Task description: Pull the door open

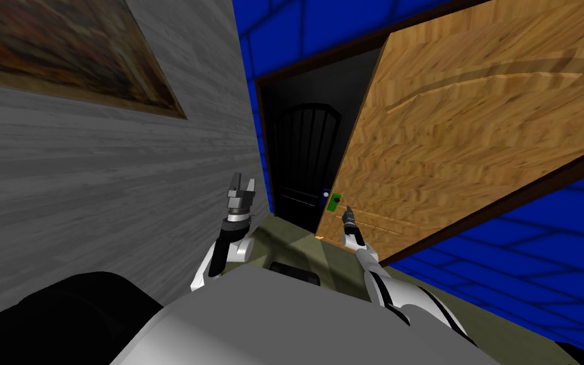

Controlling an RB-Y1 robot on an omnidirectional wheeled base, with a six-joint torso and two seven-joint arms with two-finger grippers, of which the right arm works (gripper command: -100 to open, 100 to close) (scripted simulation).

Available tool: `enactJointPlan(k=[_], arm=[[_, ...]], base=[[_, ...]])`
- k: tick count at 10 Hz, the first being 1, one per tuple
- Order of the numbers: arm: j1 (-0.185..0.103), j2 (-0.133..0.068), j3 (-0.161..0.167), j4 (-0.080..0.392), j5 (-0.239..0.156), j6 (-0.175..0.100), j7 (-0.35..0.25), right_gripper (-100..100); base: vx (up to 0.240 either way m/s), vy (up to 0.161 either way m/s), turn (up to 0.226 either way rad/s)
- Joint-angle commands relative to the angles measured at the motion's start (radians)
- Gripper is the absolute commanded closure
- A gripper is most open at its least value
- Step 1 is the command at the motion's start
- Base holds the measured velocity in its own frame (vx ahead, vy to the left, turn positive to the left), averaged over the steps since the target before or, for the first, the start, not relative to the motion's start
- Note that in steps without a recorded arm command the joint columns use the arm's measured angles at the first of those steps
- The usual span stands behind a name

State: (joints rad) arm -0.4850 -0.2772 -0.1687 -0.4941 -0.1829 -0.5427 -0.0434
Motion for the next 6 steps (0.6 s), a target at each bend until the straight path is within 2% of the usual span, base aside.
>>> enactJointPlan(k=[1, 2, 3, 4, 6], arm=[[0.014, 0.004, 0.000, -0.034, 0.000, 0.019, 0.004, -100], [0.011, 0.004, 0.000, -0.024, 0.000, 0.011, 0.002, -100], [0.034, -0.020, -0.021, -0.017, -0.008, 0.012, 0.007, -100], [0.021, -0.020, -0.021, 0.037, -0.008, 0.012, 0.007, -100], [0.034, -0.020, -0.021, 0.056, -0.008, 0.012, 0.007, -100]], base=[[-0.051, 0.042, -0.006], [-0.015, 0.017, -0.004], [-0.024, -0.058, -0.188], [-0.012, -0.079, -0.132], [0.009, -0.035, 0.011]])
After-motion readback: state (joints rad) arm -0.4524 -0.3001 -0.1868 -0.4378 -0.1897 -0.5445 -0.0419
